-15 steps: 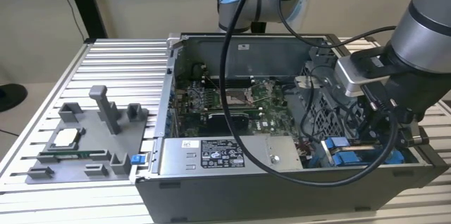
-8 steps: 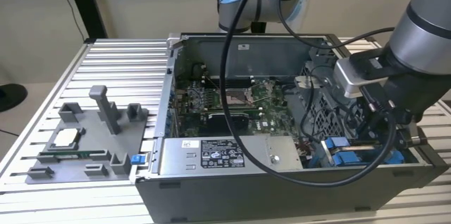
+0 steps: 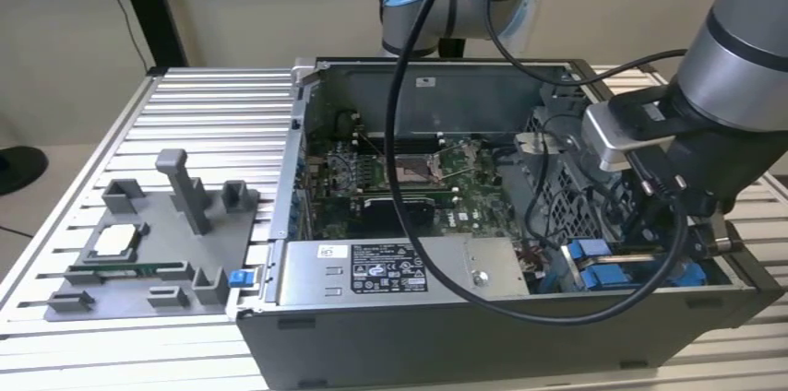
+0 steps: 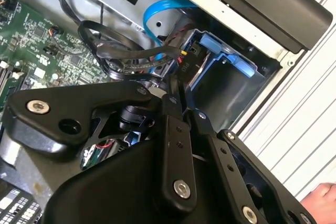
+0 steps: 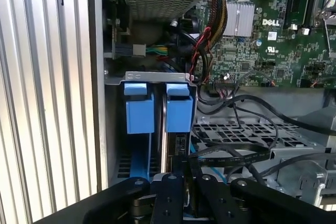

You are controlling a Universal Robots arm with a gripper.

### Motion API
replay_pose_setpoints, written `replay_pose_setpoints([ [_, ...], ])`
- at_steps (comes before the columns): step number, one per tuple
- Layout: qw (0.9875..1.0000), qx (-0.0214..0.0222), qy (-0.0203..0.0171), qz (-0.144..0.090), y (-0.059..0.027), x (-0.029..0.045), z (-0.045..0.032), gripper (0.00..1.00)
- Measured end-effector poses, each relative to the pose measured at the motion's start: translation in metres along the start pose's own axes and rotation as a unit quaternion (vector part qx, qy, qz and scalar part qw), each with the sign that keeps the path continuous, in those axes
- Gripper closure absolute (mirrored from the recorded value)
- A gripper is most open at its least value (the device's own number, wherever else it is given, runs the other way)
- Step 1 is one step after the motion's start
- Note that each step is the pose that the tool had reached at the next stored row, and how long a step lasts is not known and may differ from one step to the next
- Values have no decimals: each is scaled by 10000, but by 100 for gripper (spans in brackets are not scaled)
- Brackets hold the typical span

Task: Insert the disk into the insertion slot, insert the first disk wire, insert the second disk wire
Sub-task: 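Insert the second disk wire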

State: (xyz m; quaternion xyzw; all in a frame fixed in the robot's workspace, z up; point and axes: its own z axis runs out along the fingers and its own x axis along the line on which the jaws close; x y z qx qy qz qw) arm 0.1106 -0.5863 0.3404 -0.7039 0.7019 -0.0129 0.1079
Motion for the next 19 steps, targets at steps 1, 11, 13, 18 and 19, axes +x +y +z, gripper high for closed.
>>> replay_pose_setpoints([
  [1,10000,1,-1,0,-1,-2,2,100],
  [11,10000,9,7,-2,13,10,94,100],
  [13,10000,9,-1,-1,14,10,101,100],
  [18,10000,10,-9,1,-20,-17,-95,0],
  [19,10000,10,-8,0,-28,-23,-140,0],
])
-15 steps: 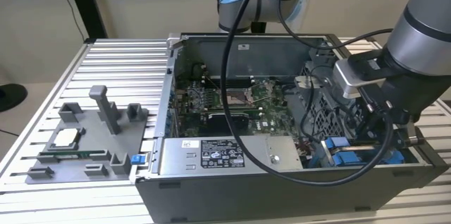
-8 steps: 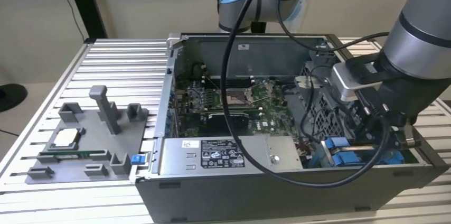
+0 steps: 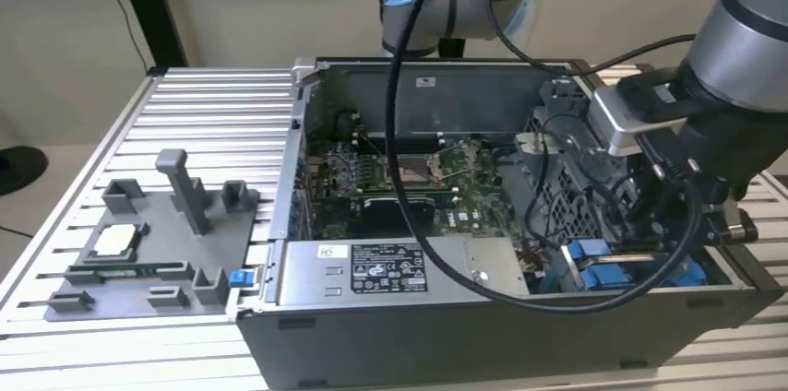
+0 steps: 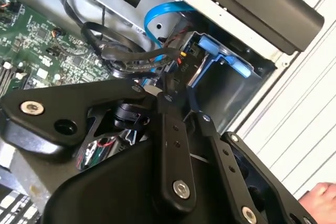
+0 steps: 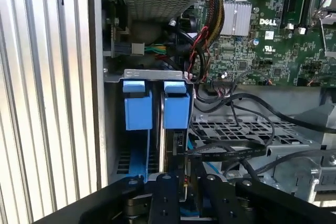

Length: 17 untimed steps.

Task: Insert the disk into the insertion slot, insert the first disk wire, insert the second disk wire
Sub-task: 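Insert the second disk wire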

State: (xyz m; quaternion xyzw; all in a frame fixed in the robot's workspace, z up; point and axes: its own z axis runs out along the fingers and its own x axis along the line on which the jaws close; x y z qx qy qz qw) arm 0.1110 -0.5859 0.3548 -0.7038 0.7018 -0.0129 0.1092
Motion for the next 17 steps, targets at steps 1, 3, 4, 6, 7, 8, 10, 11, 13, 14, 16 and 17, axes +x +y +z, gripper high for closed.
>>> replay_pose_setpoints([
  [1,10000,0,2,0,-8,-6,-47,0],
  [3,10000,0,1,0,-24,-19,-134,0],
  [4,10000,0,2,0,-31,-24,-176,0],
  [6,10000,0,2,-1,-48,-37,-266,0],
  [7,10000,0,1,0,-56,-43,-312,0],
  [8,10000,0,2,0,-63,-49,-356,0],
  [10,10000,0,2,0,-71,-55,-399,0],
  [11,10000,0,2,1,-71,-55,-398,0],
  [13,10000,0,2,1,-71,-55,-399,0],
  [14,10000,0,2,1,-70,-55,-398,0],
  [16,10000,0,2,1,-70,-55,-398,0],
  [17,10000,-1,2,1,-71,-55,-399,0],
])
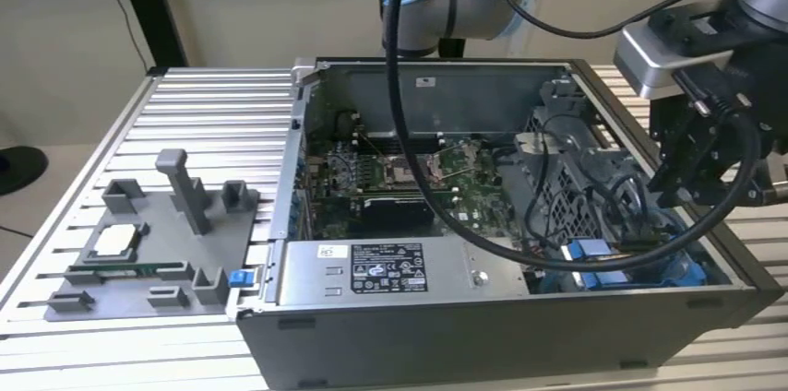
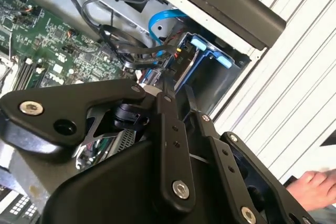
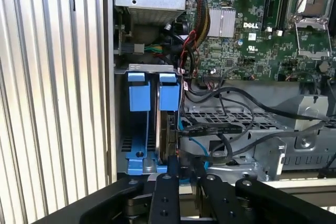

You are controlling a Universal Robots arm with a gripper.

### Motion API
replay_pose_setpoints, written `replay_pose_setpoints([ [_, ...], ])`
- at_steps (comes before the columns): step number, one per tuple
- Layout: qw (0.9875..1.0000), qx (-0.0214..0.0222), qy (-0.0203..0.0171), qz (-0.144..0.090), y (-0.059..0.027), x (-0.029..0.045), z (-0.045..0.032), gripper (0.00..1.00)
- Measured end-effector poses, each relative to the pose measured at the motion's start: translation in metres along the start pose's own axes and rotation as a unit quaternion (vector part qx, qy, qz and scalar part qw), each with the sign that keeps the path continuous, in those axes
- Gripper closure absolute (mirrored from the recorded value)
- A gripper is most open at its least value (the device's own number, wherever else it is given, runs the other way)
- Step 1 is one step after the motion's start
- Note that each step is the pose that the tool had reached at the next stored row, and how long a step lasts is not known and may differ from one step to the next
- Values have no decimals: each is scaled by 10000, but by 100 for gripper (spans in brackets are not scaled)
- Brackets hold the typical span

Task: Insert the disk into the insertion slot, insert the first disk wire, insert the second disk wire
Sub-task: 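Insert the second disk wire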

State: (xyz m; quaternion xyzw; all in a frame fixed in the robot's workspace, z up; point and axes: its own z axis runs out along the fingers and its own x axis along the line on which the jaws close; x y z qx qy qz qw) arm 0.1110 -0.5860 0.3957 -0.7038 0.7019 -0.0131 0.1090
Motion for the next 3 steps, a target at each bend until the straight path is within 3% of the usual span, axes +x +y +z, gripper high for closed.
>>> replay_pose_setpoints([
  [3,10000,0,1,0,0,0,0,0],
])
